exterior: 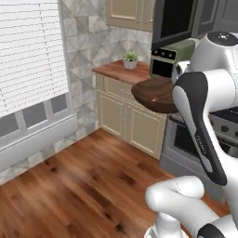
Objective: Pick the mushroom from the sink and place it in the bowl. Then pick the bowl and place it in the microwave. Then close the microwave door and press the start button.
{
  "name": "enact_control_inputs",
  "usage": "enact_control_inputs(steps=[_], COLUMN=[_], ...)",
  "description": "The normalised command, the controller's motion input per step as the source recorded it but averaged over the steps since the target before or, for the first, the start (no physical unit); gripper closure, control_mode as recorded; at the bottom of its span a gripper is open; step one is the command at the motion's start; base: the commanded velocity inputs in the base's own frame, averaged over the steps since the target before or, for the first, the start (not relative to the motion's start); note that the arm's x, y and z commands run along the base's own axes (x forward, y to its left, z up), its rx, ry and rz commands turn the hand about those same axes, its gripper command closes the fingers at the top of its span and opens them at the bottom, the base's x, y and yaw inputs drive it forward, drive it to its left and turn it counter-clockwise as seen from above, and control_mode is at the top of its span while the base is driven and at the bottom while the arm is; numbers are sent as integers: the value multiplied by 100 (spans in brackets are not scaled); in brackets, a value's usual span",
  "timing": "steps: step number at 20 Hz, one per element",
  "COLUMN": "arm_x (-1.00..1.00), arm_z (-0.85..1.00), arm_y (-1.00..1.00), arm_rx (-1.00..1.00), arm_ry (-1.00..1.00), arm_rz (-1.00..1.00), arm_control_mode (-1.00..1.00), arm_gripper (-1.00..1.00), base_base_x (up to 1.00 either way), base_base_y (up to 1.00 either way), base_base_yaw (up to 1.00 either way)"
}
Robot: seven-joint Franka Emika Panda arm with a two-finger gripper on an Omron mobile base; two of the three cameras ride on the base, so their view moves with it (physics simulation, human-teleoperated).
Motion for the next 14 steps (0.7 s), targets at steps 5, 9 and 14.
enact_control_inputs(steps=[5,9,14], arm_x=[0,0,0], arm_z=[0,0,0], arm_y=[0,0,0], arm_rx=[0,0,0], arm_ry=[0,0,0], arm_rz=[0,0,0], arm_control_mode=[100,100,100], arm_gripper=[100,100,100], base_base_x=[0,0,0], base_base_y=[-19,-28,-28], base_base_yaw=[-63,-63,-62])
